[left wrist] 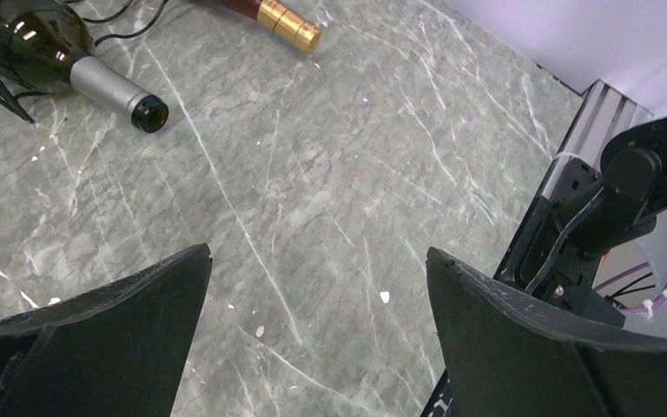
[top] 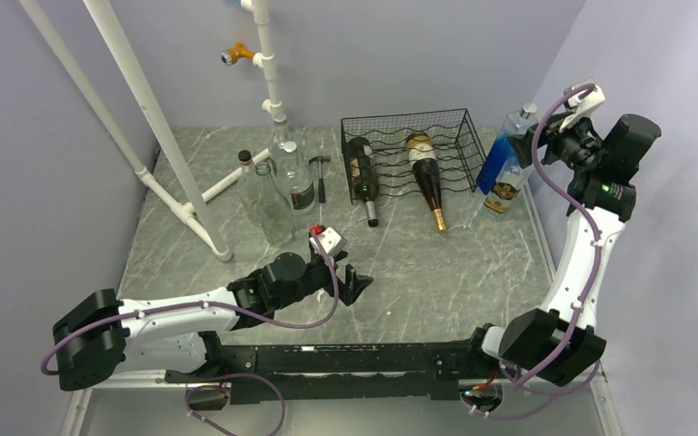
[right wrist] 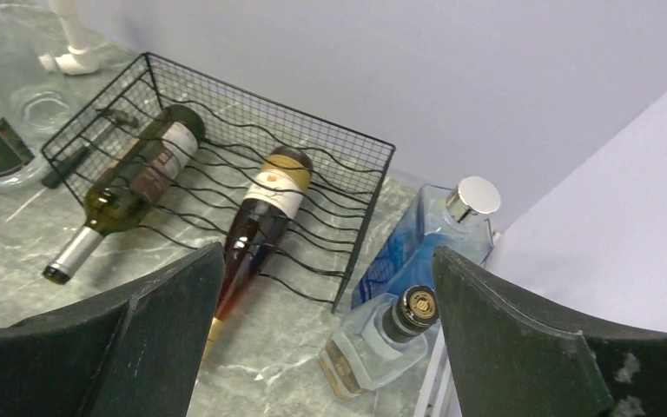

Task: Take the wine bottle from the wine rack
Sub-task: Place the wine bottle at the center of the board, then pick up the wine bottle from the wine rack.

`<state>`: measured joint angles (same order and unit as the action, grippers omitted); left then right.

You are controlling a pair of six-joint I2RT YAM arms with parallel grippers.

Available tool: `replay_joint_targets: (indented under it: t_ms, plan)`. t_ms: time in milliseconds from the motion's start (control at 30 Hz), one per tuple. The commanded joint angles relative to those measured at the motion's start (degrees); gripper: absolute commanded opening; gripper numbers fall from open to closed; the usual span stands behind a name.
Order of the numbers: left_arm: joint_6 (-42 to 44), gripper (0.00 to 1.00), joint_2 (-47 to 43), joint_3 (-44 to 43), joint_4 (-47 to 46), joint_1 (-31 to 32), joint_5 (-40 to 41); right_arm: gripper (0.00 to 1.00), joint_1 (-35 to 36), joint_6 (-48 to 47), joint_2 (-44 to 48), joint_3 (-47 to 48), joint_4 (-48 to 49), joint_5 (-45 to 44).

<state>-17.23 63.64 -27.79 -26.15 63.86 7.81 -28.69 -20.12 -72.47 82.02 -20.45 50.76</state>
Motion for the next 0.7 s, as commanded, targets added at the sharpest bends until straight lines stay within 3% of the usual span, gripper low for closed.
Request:
replay_joint_targets:
  t_ms: [0,300,667]
  plan:
    - [-3.73,0.99,0.44,-4.5,4.22,-0.9,-0.1,0.92,-0.23,-0.64,2.95,-0.32,-3.79,5.4]
    - [-6.32,0.99,0.73,-5.26,5.5,-1.27,-0.18,0.93,0.5,-3.22,6.48,-3.62,-11.08,12.23]
    - [-9.89,0.99,-1.03,-4.6,6.43,-1.54,0.0,0.93,10.12,-6.94,7.95,-11.9,-15.35,7.85]
